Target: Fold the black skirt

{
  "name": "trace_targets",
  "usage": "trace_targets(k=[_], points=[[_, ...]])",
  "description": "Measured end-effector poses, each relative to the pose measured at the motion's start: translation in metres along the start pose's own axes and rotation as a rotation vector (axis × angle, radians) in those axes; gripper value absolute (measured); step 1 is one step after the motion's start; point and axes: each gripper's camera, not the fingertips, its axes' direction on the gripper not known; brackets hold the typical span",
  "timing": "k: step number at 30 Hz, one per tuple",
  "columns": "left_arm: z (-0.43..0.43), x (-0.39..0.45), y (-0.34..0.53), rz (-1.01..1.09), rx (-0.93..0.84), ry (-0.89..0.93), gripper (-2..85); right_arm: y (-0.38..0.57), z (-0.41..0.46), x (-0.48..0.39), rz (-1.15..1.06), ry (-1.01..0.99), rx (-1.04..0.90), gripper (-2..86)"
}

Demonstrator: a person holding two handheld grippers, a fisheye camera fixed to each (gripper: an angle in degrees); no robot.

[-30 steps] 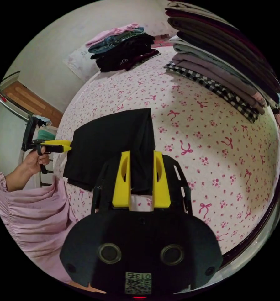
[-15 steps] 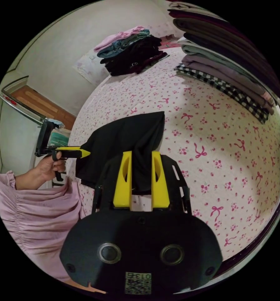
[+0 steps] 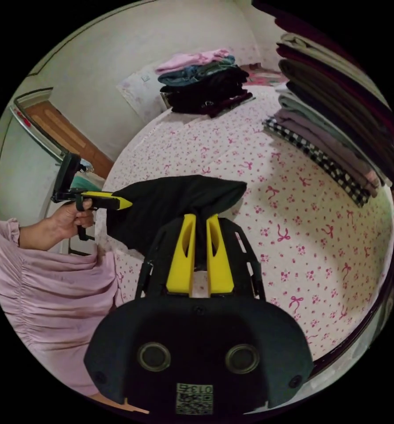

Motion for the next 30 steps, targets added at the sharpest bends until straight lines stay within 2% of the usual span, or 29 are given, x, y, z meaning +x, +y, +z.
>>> trace_targets(k=[9, 17, 22, 26, 28, 30], points=[[-0.141, -0.033, -0.110, 0.272, 0.152, -0.025, 3.9, -0.129, -0.035, -0.075, -0.098, 0.054, 0.239, 0.7], [-0.317, -0.080, -0.319, 0.577, 0.199, -0.121, 4.3, -0.324, -0.036, -0.148, -0.171, 0.182, 0.465, 0.9], [-0.366, -0.091, -0.437, 0.691, 0.198, -0.262, 5.0, -0.456, -0.020, -0.165, -0.170, 0.282, 0.578, 1.9], [-0.341, -0.134, -0.533, 0.620, 0.146, -0.328, 6.1, -0.532, 0.013, -0.144, -0.083, 0.306, 0.531, 4.3], [-0.322, -0.162, -0.557, 0.520, 0.067, -0.377, 7.0, -0.571, 0.051, -0.116, 0.048, 0.322, 0.304, 6.8], [-0.325, -0.183, -0.557, 0.467, 0.111, -0.317, 7.6, -0.574, 0.064, -0.103, 0.108, 0.344, 0.241, 6.8]])
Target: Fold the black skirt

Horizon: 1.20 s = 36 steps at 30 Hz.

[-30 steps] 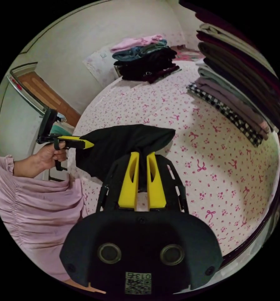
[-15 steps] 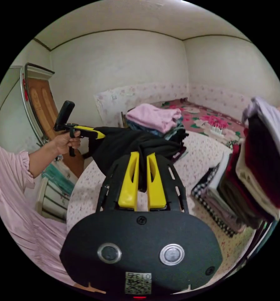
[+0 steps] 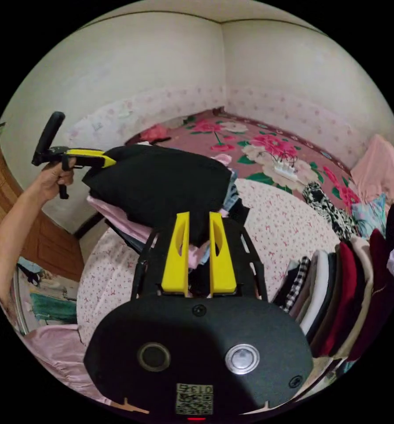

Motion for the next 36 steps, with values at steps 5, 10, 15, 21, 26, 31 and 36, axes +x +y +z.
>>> trace_targets(k=[5, 10, 15, 21, 26, 31, 36], points=[[-0.052, 0.022, 0.010, 0.088, 0.210, -0.158, 5.9, 0.001, -0.040, -0.005, -0.095, 0.101, 0.186, 3.1], [-0.019, 0.093, -0.022, 0.252, 0.146, -0.270, 4.9, -0.041, -0.032, -0.056, -0.251, 0.123, 0.186, 0.8], [0.018, 0.120, -0.023, 0.186, 0.160, -0.378, 3.3, -0.040, 0.018, -0.070, -0.294, 0.209, 0.019, 0.2], [-0.006, 0.172, -0.033, 0.206, 0.212, -0.518, 0.5, -0.036, -0.052, -0.062, -0.232, 0.255, 0.092, -0.1], [-0.041, 0.265, 0.016, 0.278, 0.435, -0.352, -0.2, 0.051, -0.186, -0.076, -0.292, 0.138, 0.526, -0.2], [0.011, 0.378, 0.070, 0.296, 0.356, -0.046, -0.3, 0.175, -0.260, -0.057, -0.228, 0.181, 0.450, -0.2], [0.080, 0.504, 0.084, 0.316, 0.189, 0.183, -0.3, 0.287, -0.324, 0.020, -0.046, 0.277, 0.228, -0.2]])
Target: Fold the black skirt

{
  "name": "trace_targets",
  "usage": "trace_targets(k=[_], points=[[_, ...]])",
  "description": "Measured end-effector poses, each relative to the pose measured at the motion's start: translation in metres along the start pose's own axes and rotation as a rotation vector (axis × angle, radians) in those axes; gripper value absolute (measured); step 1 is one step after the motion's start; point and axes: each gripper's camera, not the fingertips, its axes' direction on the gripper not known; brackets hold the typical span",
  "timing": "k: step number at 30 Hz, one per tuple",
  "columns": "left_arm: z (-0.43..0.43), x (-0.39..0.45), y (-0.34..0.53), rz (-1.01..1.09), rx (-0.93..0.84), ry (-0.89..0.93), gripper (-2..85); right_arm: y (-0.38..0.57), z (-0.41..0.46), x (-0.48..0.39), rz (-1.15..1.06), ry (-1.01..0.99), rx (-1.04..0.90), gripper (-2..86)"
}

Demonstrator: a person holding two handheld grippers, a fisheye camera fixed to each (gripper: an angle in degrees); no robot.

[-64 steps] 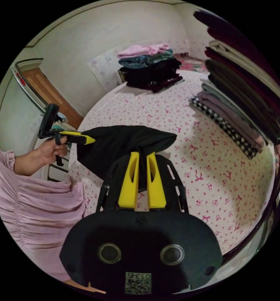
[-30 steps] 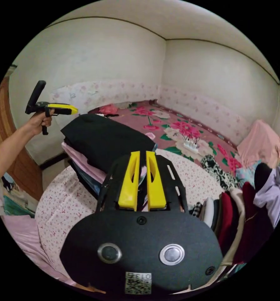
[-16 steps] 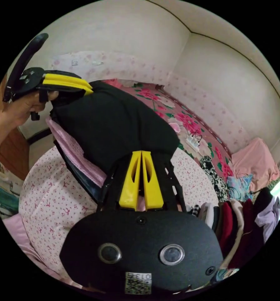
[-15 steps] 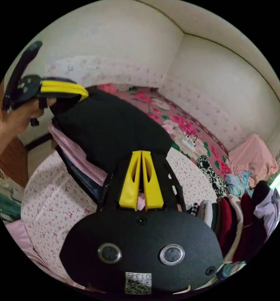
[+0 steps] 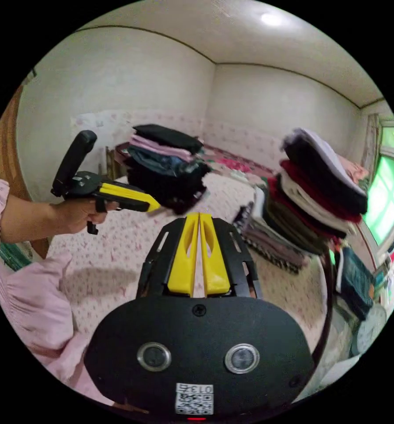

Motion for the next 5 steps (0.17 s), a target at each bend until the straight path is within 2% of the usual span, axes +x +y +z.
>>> trace_targets(k=[5], points=[[0.072, 0.117, -0.079, 0.093, -0.031, 0.132, -0.3, 0.088, -0.093, 0.140, 0.185, 0.189, -0.145, -0.2]])
